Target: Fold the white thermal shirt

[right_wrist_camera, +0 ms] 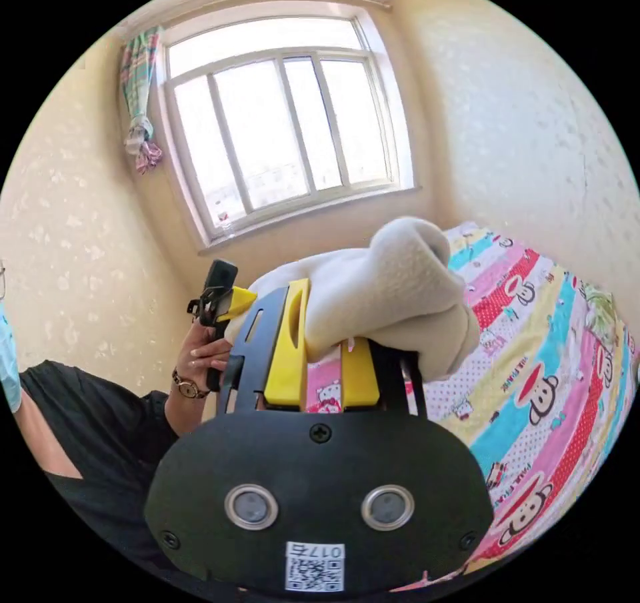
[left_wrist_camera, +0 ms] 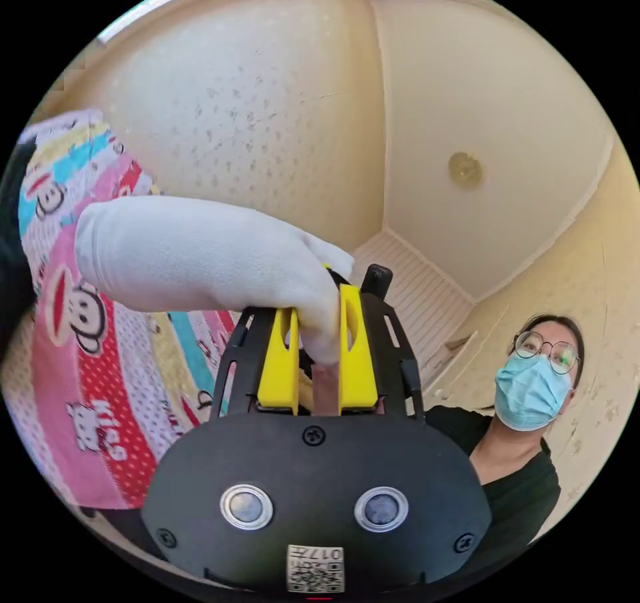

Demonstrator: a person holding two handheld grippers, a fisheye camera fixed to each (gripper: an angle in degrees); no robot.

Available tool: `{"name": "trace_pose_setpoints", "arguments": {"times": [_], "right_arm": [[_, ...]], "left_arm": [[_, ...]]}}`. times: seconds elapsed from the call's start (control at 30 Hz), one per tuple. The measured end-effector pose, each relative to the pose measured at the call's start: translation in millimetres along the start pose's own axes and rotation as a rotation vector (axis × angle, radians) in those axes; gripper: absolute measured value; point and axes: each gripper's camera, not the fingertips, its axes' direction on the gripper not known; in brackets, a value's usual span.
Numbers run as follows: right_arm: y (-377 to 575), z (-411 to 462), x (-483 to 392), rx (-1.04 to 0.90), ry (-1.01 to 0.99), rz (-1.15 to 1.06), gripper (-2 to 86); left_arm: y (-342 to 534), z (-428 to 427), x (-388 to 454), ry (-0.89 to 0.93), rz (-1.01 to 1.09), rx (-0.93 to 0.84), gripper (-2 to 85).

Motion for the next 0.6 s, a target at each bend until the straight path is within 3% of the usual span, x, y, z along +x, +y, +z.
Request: {"name": "trace_pose_setpoints", "arguments": {"times": [0.07, 0.2, 0.33, 0.5, 0.6], "right_arm": [[-28, 56, 13, 0.067, -0.101, 0.049, 5.6], [-27, 169, 50, 0.018, -0.198, 0.164, 5.8], [30, 308, 94, -0.378, -0.264, 0.48, 6.1], [69, 317, 101, -0.308, -0.422, 0.436, 7.3], [61, 309, 103, -0.405, -0.422, 0.43, 8.8]], "left_arm": [[-25, -26, -14, -0.104, -0.005, -0.004, 9.4], [-30, -72, -96, -0.373, -0.228, -0.04, 10.3], [39, -91, -190, -0.606, -0.584, -0.152, 12.0], [99, -95, -203, -0.443, -0.566, -0.035, 10.7], [105, -86, -187, -0.507, -0.541, -0.031, 10.4]]}}
